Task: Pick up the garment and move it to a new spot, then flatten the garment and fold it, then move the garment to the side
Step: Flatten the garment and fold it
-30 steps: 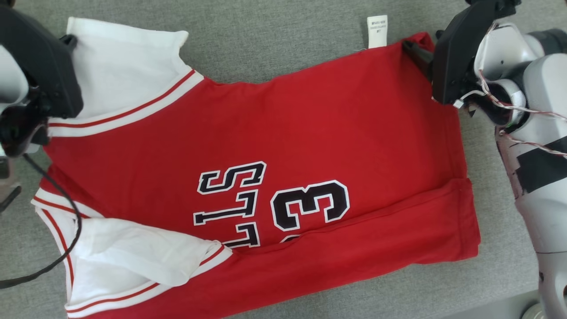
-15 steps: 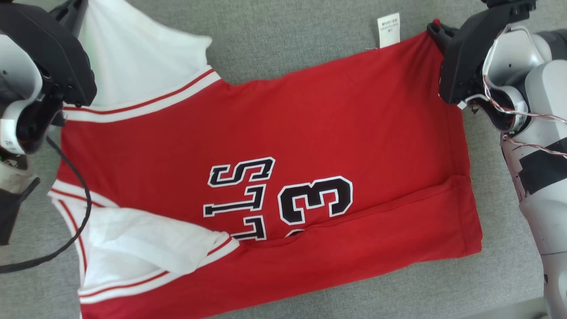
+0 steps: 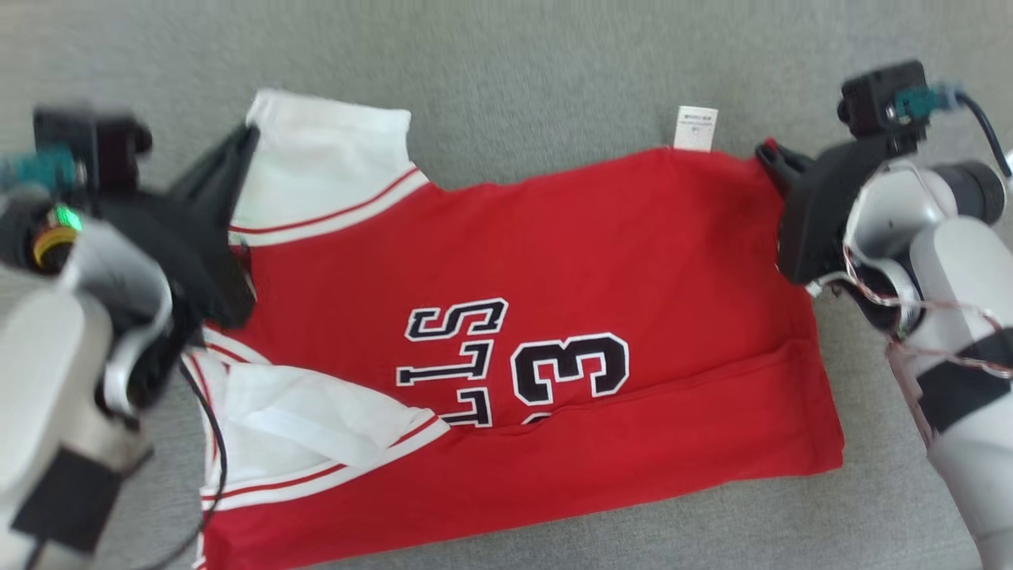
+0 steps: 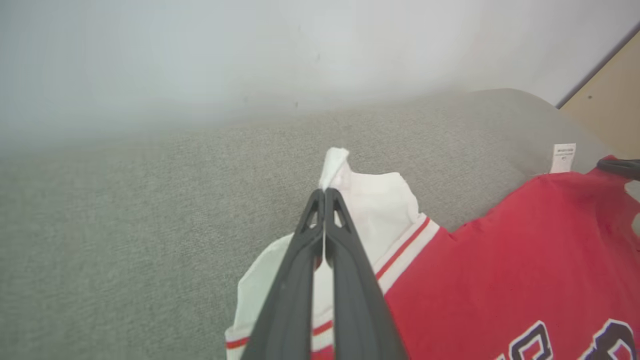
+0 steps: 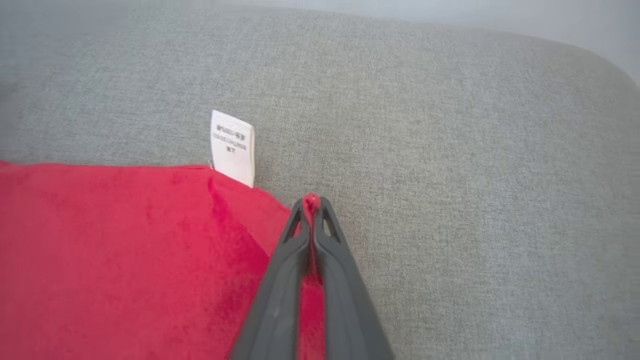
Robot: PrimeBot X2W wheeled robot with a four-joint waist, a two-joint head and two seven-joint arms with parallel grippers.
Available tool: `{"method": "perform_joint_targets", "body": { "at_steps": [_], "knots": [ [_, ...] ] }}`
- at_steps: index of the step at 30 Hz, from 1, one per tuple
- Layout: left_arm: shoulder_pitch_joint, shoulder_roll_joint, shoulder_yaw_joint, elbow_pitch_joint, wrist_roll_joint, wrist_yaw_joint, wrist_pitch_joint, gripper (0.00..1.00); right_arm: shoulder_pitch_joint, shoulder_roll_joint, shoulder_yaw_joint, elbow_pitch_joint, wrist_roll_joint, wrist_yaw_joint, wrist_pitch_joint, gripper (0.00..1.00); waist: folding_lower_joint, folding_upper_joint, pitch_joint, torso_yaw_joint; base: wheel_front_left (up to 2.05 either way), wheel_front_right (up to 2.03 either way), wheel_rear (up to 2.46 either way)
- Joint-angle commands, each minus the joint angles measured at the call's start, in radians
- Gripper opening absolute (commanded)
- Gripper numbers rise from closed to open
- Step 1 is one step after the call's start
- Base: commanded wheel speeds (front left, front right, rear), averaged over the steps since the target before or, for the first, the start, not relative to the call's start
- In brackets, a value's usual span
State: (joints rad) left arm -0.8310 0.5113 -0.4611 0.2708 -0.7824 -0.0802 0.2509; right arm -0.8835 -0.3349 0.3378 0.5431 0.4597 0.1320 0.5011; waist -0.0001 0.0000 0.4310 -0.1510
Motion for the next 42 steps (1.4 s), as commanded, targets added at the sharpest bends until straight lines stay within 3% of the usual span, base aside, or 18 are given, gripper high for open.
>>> {"method": "perform_joint_targets", "body": {
  "at_steps": [1, 7, 24, 36, 42],
  "knots": [
    [0.047, 0.009, 0.0, -0.022, 0.009, -0.005, -0.033, 0.0, 0.028, -0.014, 0.008, -0.013, 0.014, -0.003, -0.019, 0.0, 0.0001, 0.0, -0.07, 0.03, 0.0, 0.0, 0.0],
    [0.22, 0.015, 0.0, -0.104, 0.01, 0.0, -0.153, 0.0, 0.126, -0.069, 0.033, -0.052, 0.033, -0.003, -0.089, 0.0, 0.0001, 0.0, -0.131, 0.055, 0.0, 0.0, 0.0],
    [0.633, -0.052, 0.025, -0.301, -0.064, 0.098, -0.357, 0.0, 0.339, -0.186, 0.044, -0.105, 0.003, -0.003, -0.257, 0.0, 0.0001, 0.0, -0.19, 0.126, 0.0, 0.0, 0.0],
    [0.759, -0.104, 0.033, -0.326, -0.12, 0.123, -0.42, 0.0, 0.499, -0.263, 0.018, -0.214, -0.038, -0.003, -0.245, 0.0, 0.0001, 0.0, -0.214, 0.154, 0.0, 0.0, 0.0],
    [0.8, -0.114, 0.036, -0.312, -0.143, 0.126, -0.434, 0.0, 0.531, -0.259, 0.0, -0.236, -0.049, -0.003, -0.224, 0.0, 0.0001, 0.0, -0.219, 0.155, 0.0, 0.0, 0.0]
  ]
}}
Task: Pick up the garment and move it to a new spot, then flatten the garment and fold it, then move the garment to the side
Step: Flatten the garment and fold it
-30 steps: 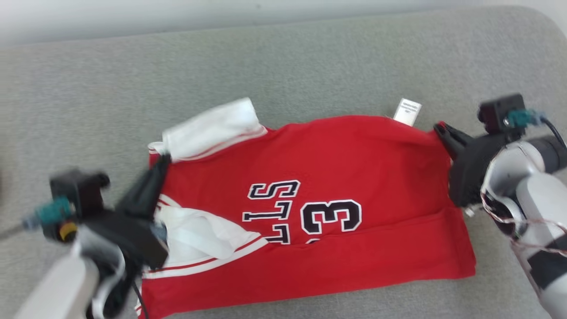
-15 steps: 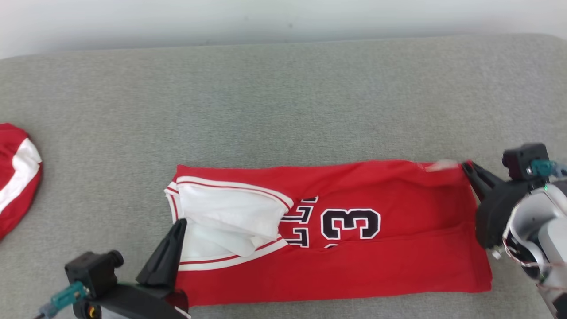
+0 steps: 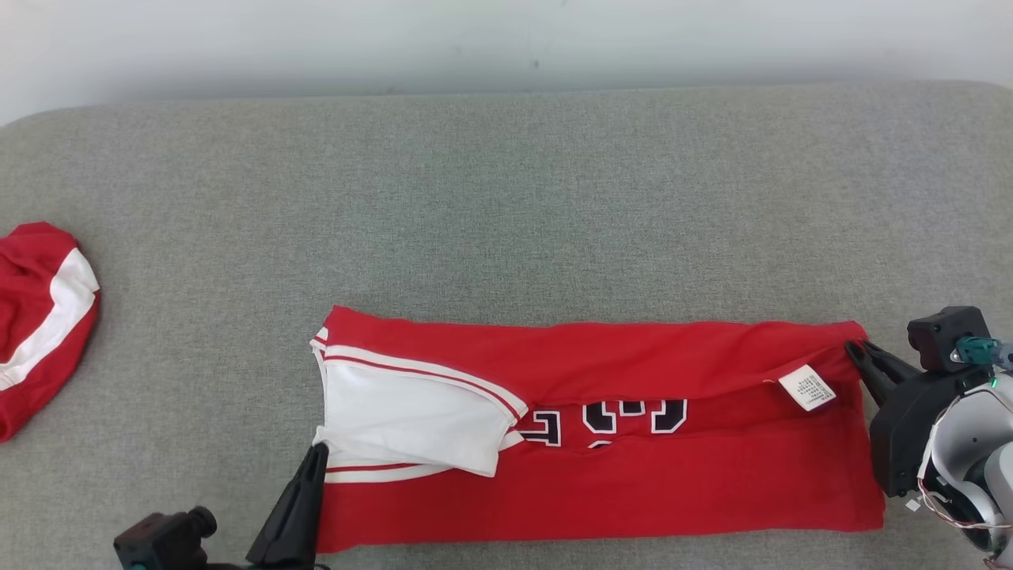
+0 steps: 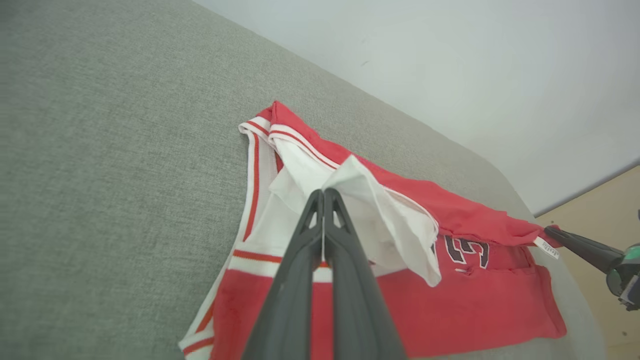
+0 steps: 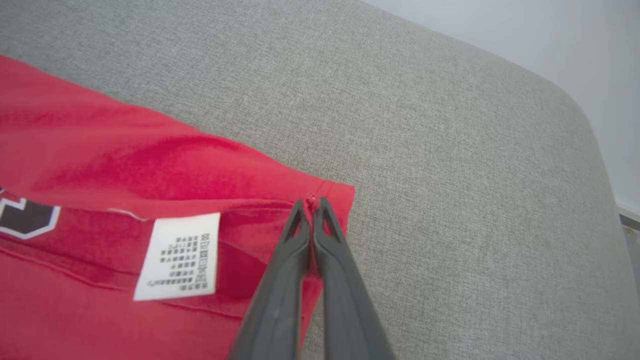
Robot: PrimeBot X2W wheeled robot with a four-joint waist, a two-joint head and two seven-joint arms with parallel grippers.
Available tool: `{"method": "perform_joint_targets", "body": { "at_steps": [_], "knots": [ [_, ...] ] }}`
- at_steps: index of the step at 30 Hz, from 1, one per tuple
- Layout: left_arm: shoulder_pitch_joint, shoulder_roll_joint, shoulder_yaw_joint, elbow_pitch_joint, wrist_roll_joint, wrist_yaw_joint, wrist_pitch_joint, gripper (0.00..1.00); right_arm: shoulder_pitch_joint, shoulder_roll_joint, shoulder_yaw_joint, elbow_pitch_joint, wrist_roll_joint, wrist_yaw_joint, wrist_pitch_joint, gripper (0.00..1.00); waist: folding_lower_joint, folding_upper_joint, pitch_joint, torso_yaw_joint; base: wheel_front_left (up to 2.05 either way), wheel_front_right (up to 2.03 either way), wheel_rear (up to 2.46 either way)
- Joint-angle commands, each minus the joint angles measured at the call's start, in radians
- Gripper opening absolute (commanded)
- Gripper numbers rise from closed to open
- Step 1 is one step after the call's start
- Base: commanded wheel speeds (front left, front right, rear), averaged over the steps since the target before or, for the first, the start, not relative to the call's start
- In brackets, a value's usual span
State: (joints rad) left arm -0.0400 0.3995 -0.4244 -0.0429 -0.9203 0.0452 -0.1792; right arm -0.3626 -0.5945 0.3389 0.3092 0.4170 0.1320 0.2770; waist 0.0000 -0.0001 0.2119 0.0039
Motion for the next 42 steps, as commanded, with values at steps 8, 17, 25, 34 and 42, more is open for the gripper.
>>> {"method": "perform_joint_targets", "body": {
  "at_steps": [8, 17, 25, 34, 42],
  "knots": [
    [0.037, -0.012, -0.013, 0.08, 0.01, -0.001, -0.024, 0.0, 0.045, 0.002, -0.01, -0.016, -0.048, -0.003, 0.033, 0.0, 0.0, 0.0001, -0.005, 0.009, 0.0, 0.0, 0.0],
    [0.013, -0.049, -0.028, 0.211, 0.006, -0.023, -0.041, 1.0, 0.067, 0.027, -0.036, -0.007, -0.066, -0.003, 0.054, 1.0, 0.0, 0.0001, -0.016, 0.013, 0.0, 0.0, 0.0],
    [0.004, -0.086, 0.099, 0.225, 0.14, -0.021, -0.086, 1.0, 0.153, 0.097, -0.221, -0.058, -0.006, -0.003, 0.035, 1.0, 0.0, 0.0001, -0.066, 0.022, 0.0, 0.0, 0.0],
    [0.085, -0.259, 0.38, 0.098, 0.445, -0.133, -0.086, 1.0, 0.259, 0.265, -0.402, -0.164, -0.009, -0.003, 0.078, 1.0, 0.0, 0.0001, -0.102, 0.012, 0.0, 0.0, 0.0],
    [0.108, -0.337, 0.492, 0.043, 0.616, -0.168, -0.086, 1.0, 0.248, 0.369, -0.442, -0.152, -0.011, -0.003, 0.074, 1.0, 0.0, 0.0001, -0.103, 0.001, 0.0, 0.0, 0.0]
  ]
}}
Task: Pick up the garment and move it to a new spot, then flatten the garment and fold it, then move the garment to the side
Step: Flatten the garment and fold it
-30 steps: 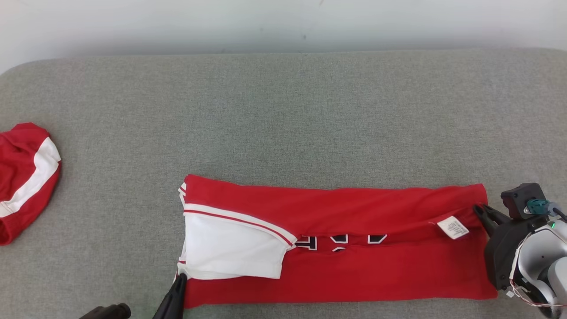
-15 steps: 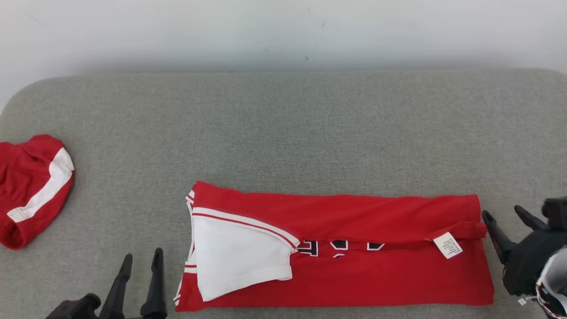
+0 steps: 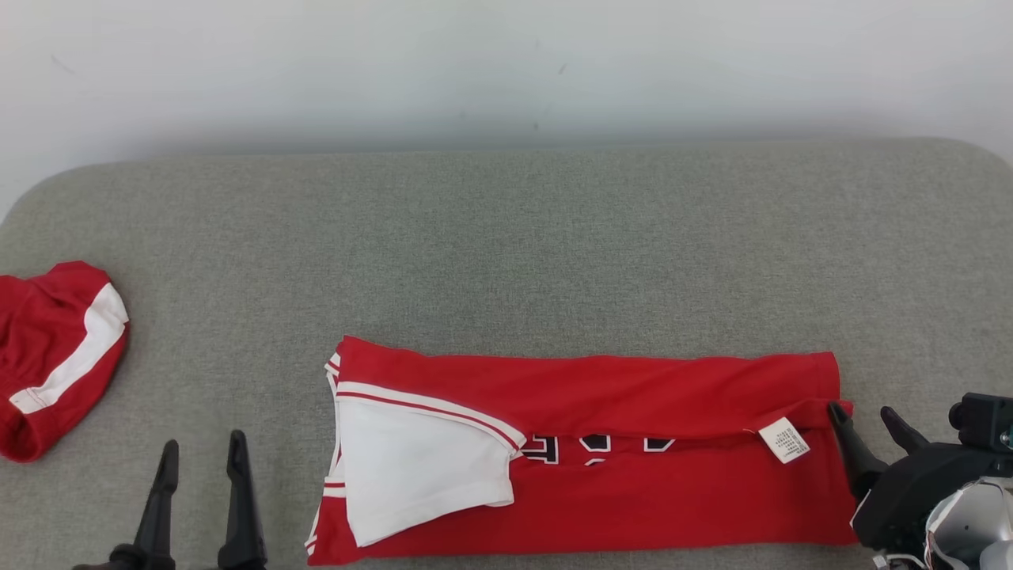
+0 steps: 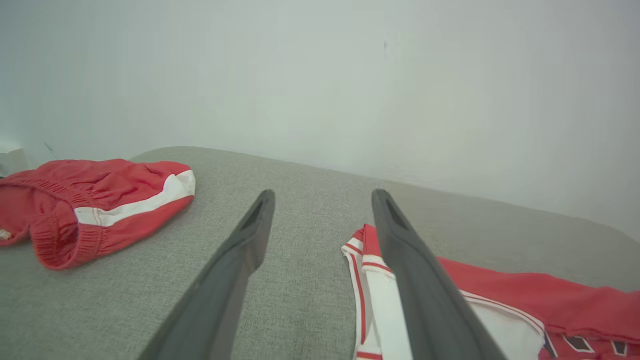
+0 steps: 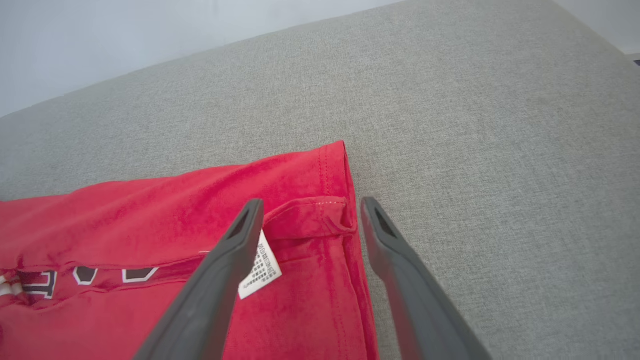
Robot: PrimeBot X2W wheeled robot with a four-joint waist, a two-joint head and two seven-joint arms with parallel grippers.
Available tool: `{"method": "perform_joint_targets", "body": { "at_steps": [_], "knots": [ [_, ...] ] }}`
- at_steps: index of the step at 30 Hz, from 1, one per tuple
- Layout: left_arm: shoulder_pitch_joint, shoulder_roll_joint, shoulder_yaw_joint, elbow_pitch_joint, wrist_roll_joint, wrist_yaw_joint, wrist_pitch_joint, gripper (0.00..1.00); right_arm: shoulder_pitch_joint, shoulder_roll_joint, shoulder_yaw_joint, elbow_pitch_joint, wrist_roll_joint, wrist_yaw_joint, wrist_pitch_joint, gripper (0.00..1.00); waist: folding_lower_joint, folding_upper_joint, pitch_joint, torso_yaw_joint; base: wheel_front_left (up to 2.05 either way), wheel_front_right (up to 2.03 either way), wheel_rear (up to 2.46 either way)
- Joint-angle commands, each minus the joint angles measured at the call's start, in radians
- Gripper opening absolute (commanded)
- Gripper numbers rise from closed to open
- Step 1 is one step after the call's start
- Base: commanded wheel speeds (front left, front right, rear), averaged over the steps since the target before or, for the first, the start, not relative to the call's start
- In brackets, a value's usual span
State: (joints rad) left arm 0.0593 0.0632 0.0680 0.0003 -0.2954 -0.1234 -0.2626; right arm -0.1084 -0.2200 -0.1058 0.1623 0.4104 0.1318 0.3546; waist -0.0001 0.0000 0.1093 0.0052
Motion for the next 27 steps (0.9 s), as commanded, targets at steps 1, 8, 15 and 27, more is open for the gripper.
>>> {"method": "perform_joint_targets", "body": {
  "at_steps": [1, 8, 15, 27],
  "knots": [
    [0.007, -0.004, 0.003, -0.001, 0.005, -0.001, -0.003, 1.0, -0.014, 0.004, -0.004, 0.002, -0.005, -0.002, -0.004, 1.0, 0.0001, 0.0, 0.001, -0.001, 0.0, 0.0, 0.0],
    [0.01, -0.013, 0.007, 0.04, 0.038, -0.006, -0.003, 1.0, -0.074, 0.028, -0.053, 0.061, -0.04, -0.002, 0.023, 1.0, 0.0001, 0.0, 0.023, 0.002, 0.0, 0.0, 0.0],
    [-0.012, -0.013, -0.008, 0.046, 0.034, -0.007, -0.003, 1.0, -0.145, 0.054, -0.112, 0.133, -0.084, -0.002, 0.08, 1.0, 0.0001, 0.0, 0.057, 0.016, 0.0, 0.0, 0.0],
    [-0.032, -0.013, -0.012, 0.063, 0.024, -0.008, -0.003, 1.0, -0.176, 0.097, -0.152, 0.238, -0.137, -0.002, 0.152, 1.0, 0.0001, 0.0, 0.091, 0.033, 0.0, 0.0, 0.0]
  ]
}}
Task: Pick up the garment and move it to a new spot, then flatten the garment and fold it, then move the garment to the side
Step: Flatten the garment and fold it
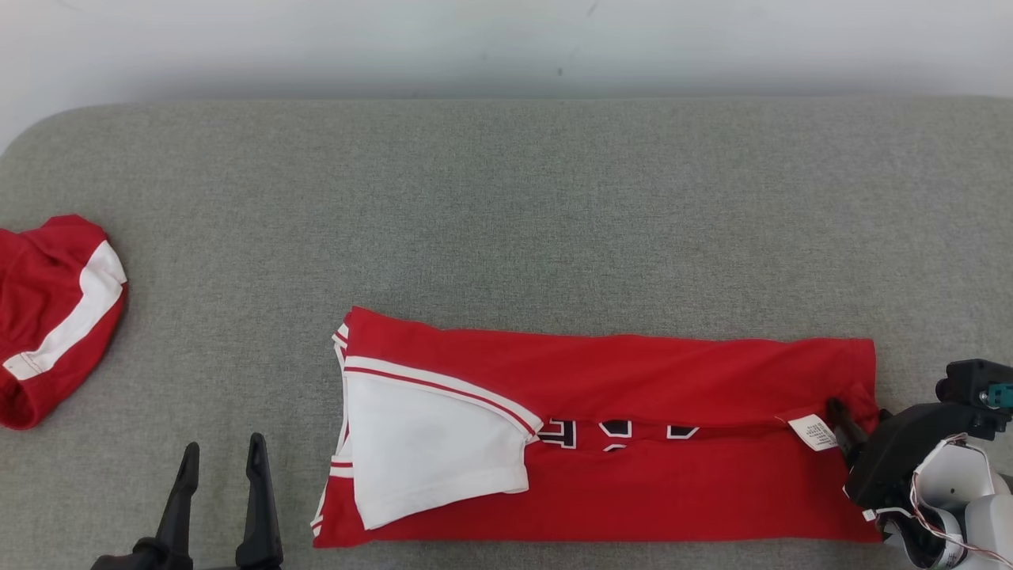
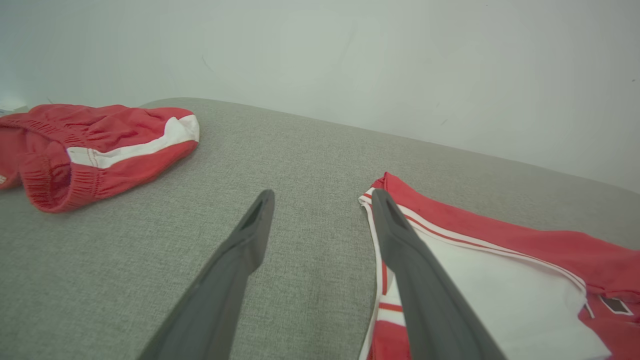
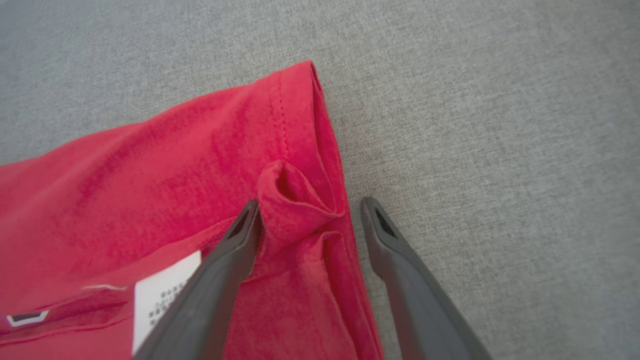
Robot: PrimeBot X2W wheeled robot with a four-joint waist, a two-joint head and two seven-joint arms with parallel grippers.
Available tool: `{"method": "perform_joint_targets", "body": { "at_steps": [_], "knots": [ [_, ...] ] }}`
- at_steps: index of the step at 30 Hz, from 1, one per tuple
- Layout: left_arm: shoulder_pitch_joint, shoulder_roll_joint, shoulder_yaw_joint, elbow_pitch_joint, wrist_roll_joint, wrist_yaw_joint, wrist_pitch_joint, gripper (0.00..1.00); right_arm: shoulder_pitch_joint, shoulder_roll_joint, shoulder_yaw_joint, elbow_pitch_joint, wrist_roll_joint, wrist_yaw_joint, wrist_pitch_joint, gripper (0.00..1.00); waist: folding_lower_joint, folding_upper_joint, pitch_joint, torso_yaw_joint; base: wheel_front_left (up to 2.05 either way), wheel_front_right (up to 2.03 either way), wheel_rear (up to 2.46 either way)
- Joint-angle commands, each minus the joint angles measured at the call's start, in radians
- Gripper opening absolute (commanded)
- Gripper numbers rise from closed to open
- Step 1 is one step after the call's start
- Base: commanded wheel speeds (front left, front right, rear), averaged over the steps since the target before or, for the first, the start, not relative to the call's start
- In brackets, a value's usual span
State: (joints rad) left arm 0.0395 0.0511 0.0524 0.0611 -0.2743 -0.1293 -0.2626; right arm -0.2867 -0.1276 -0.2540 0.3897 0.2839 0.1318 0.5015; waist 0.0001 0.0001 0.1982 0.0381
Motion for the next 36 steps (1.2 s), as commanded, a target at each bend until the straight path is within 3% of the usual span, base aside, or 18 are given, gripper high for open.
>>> {"method": "perform_joint_targets", "body": {
  "at_steps": [1, 9, 12, 18, 26, 36],
  "knots": [
    [-0.013, -0.001, 0.004, 0.003, 0.003, -0.002, -0.003, 1.0, 0.002, 0.006, -0.004, 0.017, -0.018, -0.002, 0.01, 1.0, -0.0001, -0.0001, 0.004, 0.0, 0.0, 0.0, 0.0],
    [-0.021, -0.001, 0.004, 0.005, -0.002, -0.002, -0.003, 1.0, 0.032, 0.023, 0.031, 0.056, -0.055, -0.002, 0.096, 1.0, -0.0001, -0.0001, 0.014, 0.001, 0.0, 0.0, 0.0],
    [-0.022, -0.001, 0.0, 0.006, -0.005, -0.002, -0.003, 1.0, 0.044, 0.025, 0.061, 0.047, -0.061, -0.001, 0.112, 0.0, -0.0001, -0.0001, 0.016, 0.001, 0.0, 0.0, 0.0],
    [-0.019, -0.001, -0.001, 0.005, -0.006, -0.002, -0.003, 1.0, 0.06, 0.009, 0.057, 0.012, -0.071, -0.002, 0.101, 0.0, -0.0001, -0.0001, 0.015, 0.002, 0.0, 0.0, 0.0],
    [-0.007, -0.001, 0.011, -0.003, -0.007, -0.002, -0.003, 1.0, 0.005, -0.045, -0.071, -0.085, -0.117, -0.003, 0.029, 0.0, -0.0001, -0.0001, 0.005, -0.004, 0.0, 0.0, 0.0],
    [-0.002, -0.001, -0.002, 0.004, -0.01, -0.002, -0.003, 1.0, 0.048, -0.106, -0.219, -0.216, -0.165, -0.003, 0.088, 0.0, -0.0001, -0.0001, -0.016, 0.0, 0.0, 0.0, 0.0]
  ]
}}
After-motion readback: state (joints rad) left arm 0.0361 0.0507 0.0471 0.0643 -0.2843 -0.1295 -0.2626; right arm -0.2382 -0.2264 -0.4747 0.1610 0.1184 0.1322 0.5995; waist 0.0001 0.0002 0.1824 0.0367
